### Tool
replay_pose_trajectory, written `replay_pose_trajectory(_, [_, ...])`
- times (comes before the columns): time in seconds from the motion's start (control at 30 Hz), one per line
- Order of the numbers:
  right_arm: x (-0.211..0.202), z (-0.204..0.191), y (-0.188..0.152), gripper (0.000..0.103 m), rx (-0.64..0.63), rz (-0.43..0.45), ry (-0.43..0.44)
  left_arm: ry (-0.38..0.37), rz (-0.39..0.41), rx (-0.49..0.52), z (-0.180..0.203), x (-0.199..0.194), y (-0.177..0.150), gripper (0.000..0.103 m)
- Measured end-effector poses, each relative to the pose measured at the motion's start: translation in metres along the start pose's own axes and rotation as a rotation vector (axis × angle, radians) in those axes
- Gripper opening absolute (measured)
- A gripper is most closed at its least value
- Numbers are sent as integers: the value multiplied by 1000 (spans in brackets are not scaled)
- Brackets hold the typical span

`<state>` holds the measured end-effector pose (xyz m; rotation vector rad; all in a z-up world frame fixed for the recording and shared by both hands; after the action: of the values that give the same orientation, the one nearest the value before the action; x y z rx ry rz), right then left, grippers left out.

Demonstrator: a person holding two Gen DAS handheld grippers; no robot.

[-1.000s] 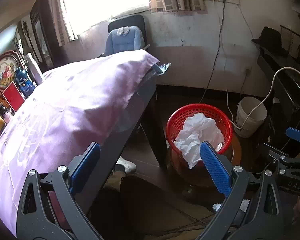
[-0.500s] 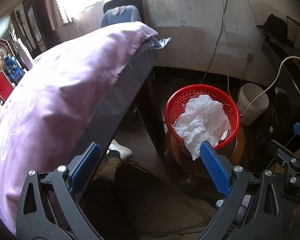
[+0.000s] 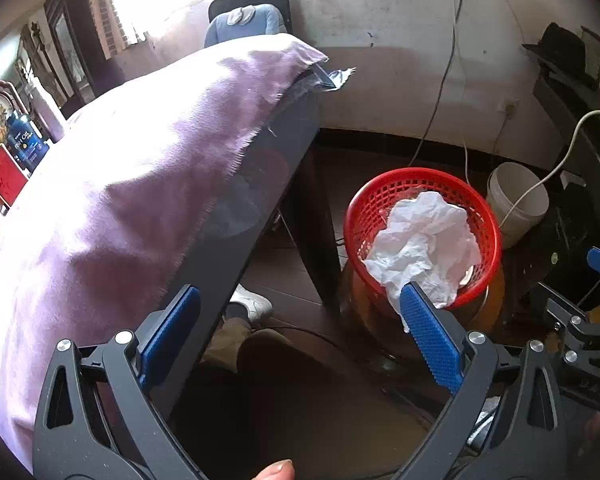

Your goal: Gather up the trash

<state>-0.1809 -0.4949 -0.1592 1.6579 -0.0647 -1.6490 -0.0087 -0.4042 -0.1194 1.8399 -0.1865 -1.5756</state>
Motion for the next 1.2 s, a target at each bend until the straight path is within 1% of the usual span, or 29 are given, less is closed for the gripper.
replay_pose_trajectory(0.17, [3, -4, 4, 96, -7, 4, -17, 7, -11, -25, -8, 4, 0, 96])
replay_pose_trajectory(0.27, [2, -3, 4, 97, -9, 4, -25, 9, -21, -22, -7, 7, -1, 96])
replay_pose_trajectory(0.47, [5, 4, 1, 97, 3, -20, -25, -21, -22, 11, 2, 12, 1, 96])
replay_pose_trajectory(0.73, [8, 3, -1, 97, 3, -29, -19, -58, -50, 13, 6, 23, 4, 96])
replay_pose_trajectory(1.2, [9, -1, -3, 97, -9, -35, -12, -59, -59, 13, 10, 25, 5, 96])
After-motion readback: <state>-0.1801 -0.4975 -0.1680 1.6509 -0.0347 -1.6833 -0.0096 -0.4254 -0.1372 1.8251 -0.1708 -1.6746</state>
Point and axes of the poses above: each gripper's, at about its wrist camera, not at the fingertips, and x roughly the way its jaws point, z to its right, y to its top, the point moved 2 cm from there along x, roughly the way its jaws point, and after that the axes turned 12 degrees about -y, right-handed, at the moved point
